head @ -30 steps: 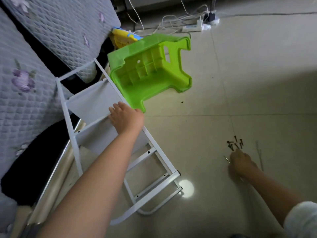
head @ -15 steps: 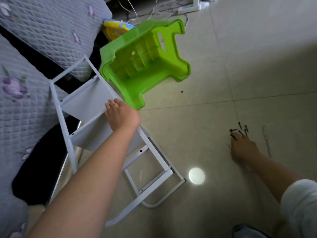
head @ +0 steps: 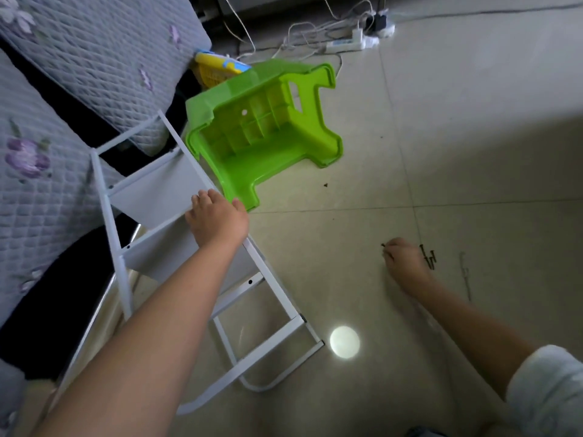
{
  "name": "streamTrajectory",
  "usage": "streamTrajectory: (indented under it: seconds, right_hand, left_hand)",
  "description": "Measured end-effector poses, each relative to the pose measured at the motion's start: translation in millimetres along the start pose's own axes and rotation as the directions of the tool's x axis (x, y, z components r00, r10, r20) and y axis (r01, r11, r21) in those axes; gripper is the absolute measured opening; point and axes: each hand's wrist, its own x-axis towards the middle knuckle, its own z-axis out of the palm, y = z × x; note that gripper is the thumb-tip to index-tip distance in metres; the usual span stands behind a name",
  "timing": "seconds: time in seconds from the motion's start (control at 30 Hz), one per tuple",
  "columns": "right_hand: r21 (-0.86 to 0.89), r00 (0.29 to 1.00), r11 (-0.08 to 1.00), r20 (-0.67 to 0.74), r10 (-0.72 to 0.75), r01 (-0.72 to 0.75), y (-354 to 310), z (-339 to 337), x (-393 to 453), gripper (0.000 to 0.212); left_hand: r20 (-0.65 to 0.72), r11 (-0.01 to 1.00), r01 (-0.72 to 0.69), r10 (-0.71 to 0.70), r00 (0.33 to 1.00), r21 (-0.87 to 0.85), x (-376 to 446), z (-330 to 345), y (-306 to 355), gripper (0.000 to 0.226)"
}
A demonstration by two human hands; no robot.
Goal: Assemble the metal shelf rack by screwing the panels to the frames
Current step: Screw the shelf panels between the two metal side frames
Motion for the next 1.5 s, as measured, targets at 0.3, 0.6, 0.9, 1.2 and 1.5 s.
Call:
streamTrajectory:
  seconds: [0.3, 0.6, 0.9, 1.2, 1.5]
  right_hand:
    - [0.422, 0.971, 0.879, -0.014, -0.237, 0.221, -229, -47, -1, 0.035]
    - [0.289, 0.915, 0.881, 0.038, -0.401, 0.374, -308, -16, 6, 0.027]
    - [0.171, 0.865, 0.857, 0.043, -0.5, 0.487, -306, 5, 11, 0.022]
    - [0.067, 0.828, 0.832, 0.083, -0.554, 0.55, -305, -2, 15, 0.02]
    - [-0.08, 0.722, 0.723, 0.197, -0.664, 0.686, -311, -13, 9, 0.025]
  left_hand:
    - [-0.07, 0.988, -0.141, 0.145, 0.987, 0.055, -3, -8, -53, 0.031]
    - [-0.136, 0.957, -0.213, 0.241, 0.961, 0.196, 4, -12, -100, 0.032]
    - [-0.169, 0.962, -0.274, 0.271, 0.948, 0.005, 14, -2, -117, 0.032]
    - [-0.199, 0.939, -0.32, 0.292, 0.935, -0.128, 19, 12, -124, 0.034]
    - [-0.253, 0.9, -0.421, 0.383, 0.888, -0.112, 16, 13, -127, 0.047]
